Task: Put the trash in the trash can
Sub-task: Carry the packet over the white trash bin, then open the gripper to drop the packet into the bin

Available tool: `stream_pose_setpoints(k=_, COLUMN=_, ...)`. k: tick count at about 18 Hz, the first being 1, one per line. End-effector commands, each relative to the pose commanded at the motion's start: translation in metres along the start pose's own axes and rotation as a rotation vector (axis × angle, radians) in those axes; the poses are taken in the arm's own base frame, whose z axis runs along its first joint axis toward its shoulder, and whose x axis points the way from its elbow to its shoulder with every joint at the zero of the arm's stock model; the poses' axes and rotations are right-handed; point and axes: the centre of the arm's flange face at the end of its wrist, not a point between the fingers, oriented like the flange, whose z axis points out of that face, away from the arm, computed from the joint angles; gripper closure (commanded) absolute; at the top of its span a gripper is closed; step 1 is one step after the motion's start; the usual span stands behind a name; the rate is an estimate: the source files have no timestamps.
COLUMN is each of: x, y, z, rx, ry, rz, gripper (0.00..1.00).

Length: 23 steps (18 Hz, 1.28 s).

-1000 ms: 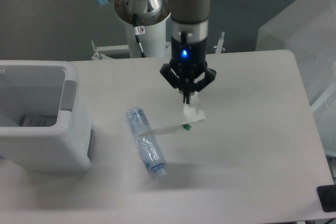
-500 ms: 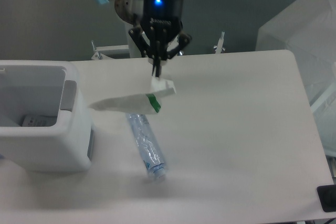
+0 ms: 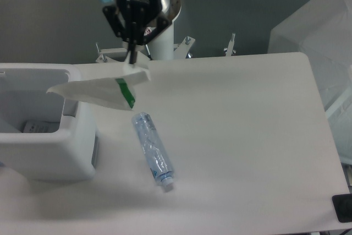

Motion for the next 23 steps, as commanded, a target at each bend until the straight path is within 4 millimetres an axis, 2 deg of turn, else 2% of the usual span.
stream_pose_setpoints(k=7, x=0.04, y=-0.009, z=0.013, rx=-0.001, ry=0.066, rz=0.06, gripper=1.0)
stream_pose_setpoints(k=11, x=0.045, y=-0.013, z=0.011, rx=0.006, ry=0.071, rz=0.072, gripper=1.0)
stream_pose_setpoints(k=18, x=0.073, y=-0.016, z=0.032, rx=-0.013, ry=0.134, rz=0.113, gripper=1.0)
stream_pose_setpoints(k=23, x=0.08, y=-0.014, z=0.055, rx=-0.041, ry=0.168, rz=0.121, gripper=1.0)
